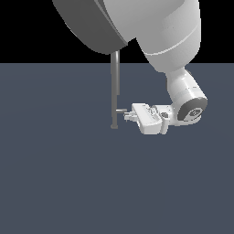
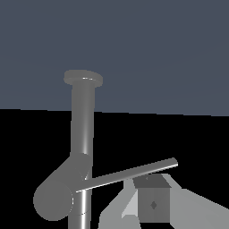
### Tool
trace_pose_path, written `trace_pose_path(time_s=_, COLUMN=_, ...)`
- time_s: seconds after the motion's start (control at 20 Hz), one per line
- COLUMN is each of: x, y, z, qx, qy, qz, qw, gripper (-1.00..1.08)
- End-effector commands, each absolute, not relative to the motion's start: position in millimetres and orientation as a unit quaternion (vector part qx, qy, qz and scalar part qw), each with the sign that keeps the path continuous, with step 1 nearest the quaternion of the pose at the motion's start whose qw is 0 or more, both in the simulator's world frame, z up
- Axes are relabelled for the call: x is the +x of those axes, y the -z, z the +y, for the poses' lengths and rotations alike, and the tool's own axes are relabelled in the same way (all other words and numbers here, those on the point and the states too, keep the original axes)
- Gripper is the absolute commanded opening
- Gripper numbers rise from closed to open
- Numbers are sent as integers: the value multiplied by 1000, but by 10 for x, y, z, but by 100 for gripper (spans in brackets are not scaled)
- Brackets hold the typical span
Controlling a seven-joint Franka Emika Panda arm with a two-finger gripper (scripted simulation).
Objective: Turn on the faucet by rotating a designated handle.
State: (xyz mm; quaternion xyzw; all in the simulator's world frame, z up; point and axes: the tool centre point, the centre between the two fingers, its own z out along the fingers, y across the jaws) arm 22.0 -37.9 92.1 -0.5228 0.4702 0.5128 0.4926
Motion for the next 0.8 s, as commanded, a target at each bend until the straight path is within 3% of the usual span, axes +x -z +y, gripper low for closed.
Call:
trace_pose_path(time_s=0.0, x=225, y=-731, z=-379, qx=-519, qy=-513, qz=478, qw=488, gripper=-100)
trace_pose_path(time_s=0.35, x=279, y=-469, z=-378, qx=-516, qy=-515, qz=483, qw=484, gripper=-100)
trace_pose_path(time_s=0.45, x=343, y=-745, z=-373, qx=-524, qy=-511, qz=469, qw=494, gripper=-100)
trace_pose_path(time_s=0.75, x=426, y=-583, z=-367, qx=-521, qy=-513, qz=474, qw=490, gripper=-100)
